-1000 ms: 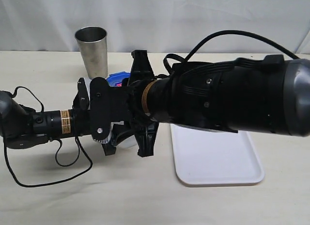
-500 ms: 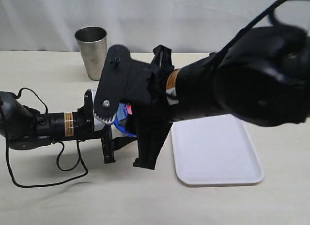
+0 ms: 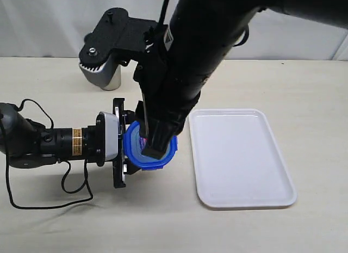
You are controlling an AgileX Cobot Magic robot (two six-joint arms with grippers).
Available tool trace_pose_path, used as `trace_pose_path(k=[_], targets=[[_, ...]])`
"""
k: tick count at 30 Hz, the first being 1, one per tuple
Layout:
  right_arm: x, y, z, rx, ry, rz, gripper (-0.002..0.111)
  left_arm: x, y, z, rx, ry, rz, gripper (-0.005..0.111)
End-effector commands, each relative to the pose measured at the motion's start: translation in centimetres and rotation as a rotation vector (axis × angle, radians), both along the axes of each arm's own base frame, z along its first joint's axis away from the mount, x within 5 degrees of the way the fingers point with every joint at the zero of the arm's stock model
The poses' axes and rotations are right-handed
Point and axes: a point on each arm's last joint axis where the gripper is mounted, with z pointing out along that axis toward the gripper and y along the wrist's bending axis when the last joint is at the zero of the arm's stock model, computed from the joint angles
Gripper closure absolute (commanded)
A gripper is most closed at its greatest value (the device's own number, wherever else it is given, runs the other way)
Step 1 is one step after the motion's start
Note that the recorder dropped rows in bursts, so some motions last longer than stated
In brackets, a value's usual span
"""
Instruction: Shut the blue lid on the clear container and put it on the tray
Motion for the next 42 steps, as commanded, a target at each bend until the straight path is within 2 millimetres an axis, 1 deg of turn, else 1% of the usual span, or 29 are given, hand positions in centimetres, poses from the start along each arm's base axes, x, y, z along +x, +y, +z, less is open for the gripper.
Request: trace_pose_path(k=[1,3,4,5,7,11,12,14,16,18,23,27,34,37,39,42], targets=[[3.6,-0.2,-1.0,-0.019,0.042,0.003,0.063,-0.3,-0.1,0.2,-0.011,-0.011,-0.027,0.107],[4.5,-0.1,-1.4,-0.021,-0.01,0.04,0.063,-0.3,-0.1,0.2,-0.011,-0.011,-0.027,0.107],[4.6,0.1,-1.5,-0.02,-0.026,0.053,0.063,-0.3,-0.1,0.2,-0.012,-0.009,-0.022,0.107],[4.6,0.4,-1.8,-0.027,-0.029,0.104,0.063,-0.3,-0.1,0.2,-0.013,-0.007,-0.019,0.107],[4.4,1.0,-2.8,-0.012,0.025,0.151,0.063,-0.2,-0.1,0.2,-0.018,0.005,-0.011,0.107],[4.7,1.3,-4.4,-0.06,0.085,0.146,0.063,-0.2,-0.1,0.2,-0.022,0.019,-0.006,0.107],[5.1,1.2,-4.7,-0.084,0.056,0.148,0.063,-0.3,-0.1,0.2,-0.021,0.02,-0.012,0.107],[5.5,1.3,-4.7,-0.087,0.009,0.148,0.063,-0.3,-0.1,0.2,-0.024,0.034,-0.01,0.107],[5.6,1.3,-4.7,-0.081,0.001,0.147,0.063,-0.3,-0.1,0.2,-0.024,0.036,-0.01,0.107],[5.4,1.5,-5.0,-0.07,0.029,0.147,0.063,-0.3,-0.1,0.2,-0.024,0.036,-0.01,0.107],[5.3,1.5,-7.2,-0.147,0.142,0.154,0.063,-0.4,-0.1,0.2,-0.022,0.042,-0.021,0.107],[5.2,1.8,-8.3,-0.161,0.201,0.152,0.063,-0.4,-0.1,0.2,-0.021,0.042,-0.024,0.107],[5.3,1.9,-9.0,-0.169,0.225,0.142,0.063,-0.3,-0.1,0.2,-0.031,0.074,-0.009,0.107],[5.4,1.9,-9.0,-0.168,0.217,0.143,0.065,-0.3,-0.1,0.2,-0.034,0.085,-0.005,0.107],[5.6,1.8,-8.6,-0.172,0.184,0.14,0.065,-0.3,-0.1,0.2,-0.035,0.089,-0.004,0.107],[6.1,1.7,-7.4,-0.16,0.115,0.104,0.065,-0.3,-0.1,0.2,-0.044,0.114,0.01,0.107]])
